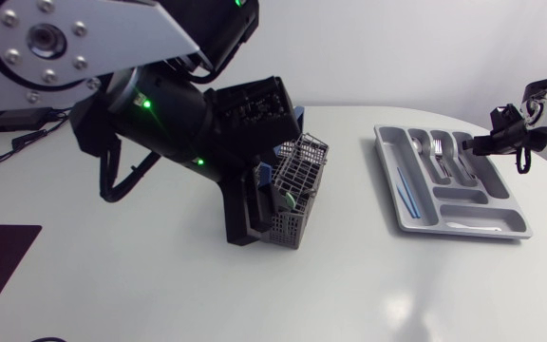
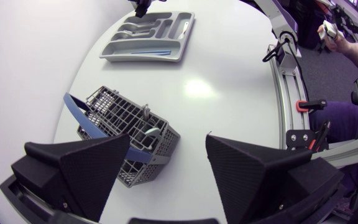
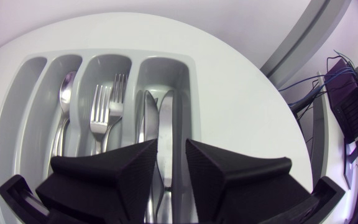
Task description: Unload the cutlery basket into the drawer organizer.
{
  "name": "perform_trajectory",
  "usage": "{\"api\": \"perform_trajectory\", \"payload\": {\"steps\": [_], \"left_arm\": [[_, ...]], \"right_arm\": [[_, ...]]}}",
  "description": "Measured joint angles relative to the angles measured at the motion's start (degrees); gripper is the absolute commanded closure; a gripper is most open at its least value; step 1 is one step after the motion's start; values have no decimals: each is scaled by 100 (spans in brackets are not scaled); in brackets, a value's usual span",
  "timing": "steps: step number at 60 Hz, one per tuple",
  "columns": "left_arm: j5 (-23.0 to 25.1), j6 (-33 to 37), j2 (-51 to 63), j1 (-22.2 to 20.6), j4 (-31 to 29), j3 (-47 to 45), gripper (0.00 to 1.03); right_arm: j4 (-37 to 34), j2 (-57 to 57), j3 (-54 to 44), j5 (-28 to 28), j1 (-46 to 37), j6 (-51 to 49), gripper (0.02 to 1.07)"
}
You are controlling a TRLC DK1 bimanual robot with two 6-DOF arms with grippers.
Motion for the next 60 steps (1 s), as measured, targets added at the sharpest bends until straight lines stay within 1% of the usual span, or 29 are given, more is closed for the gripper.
{"api": "perform_trajectory", "payload": {"steps": [2,9,15,27,37,43,52,60], "left_arm": [[0,0,-31,0,0,-24,6],[0,-13,-96,0,-2,-68,6],[0,-24,-192,0,0,-116,6],[0,-127,-490,2,11,-396,6],[-15,-127,-560,7,284,-704,6],[-96,-98,-562,4,557,-883,6],[-262,254,-562,-118,874,-1073,6],[-348,817,-542,-273,953,-1088,5]], "right_arm": [[46,-140,-190,2,17,0,34],[120,-774,-798,-2,105,0,34],[291,-1637,-1488,-59,256,-2,34],[400,-3595,-2975,-678,841,-9,34],[400,-4883,-4295,-1344,1644,-273,34],[396,-5530,-4966,-1517,2170,-584,34],[350,-6188,-5519,-1550,2839,-914,34],[278,-6502,-5895,-1552,3226,-1080,34]]}}
